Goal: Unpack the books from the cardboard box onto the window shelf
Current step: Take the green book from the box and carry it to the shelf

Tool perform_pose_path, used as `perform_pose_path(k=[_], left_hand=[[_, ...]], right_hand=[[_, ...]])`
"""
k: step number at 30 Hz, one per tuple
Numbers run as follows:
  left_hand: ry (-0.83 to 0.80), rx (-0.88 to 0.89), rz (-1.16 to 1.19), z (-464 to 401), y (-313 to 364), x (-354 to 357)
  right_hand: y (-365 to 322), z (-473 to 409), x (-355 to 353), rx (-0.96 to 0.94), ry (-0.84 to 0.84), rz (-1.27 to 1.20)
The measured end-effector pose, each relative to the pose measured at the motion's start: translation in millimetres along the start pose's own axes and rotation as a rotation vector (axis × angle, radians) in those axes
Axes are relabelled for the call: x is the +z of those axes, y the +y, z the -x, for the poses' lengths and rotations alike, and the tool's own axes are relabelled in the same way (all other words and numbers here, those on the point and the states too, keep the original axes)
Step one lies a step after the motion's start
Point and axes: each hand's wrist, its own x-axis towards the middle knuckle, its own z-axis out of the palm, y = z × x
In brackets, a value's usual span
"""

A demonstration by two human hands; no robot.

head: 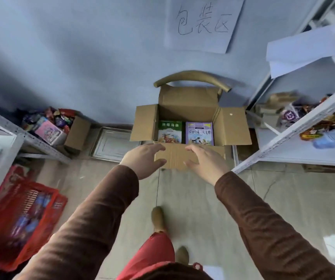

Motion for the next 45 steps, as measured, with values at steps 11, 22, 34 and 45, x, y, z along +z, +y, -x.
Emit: perform_pose_path(k=[11, 22, 34, 45], left_hand=[[-0.188, -0.085, 0.116, -202, -36, 31], [-0.369, -0.237, 0.146, -345, -76, 115], [-0.289, -0.48, 0.321, -385, -109, 206], [-0.256, -0.544, 0.442, -381, -125, 228]], right_hand=[[77, -179, 18, 0.168, -0.154, -0.115], [142, -336, 125, 0.547, -0.361, -0.605], [147, -401, 248, 1.132, -0.241, -1.055], [142, -412, 265, 1.198, -0.259, -0.861]])
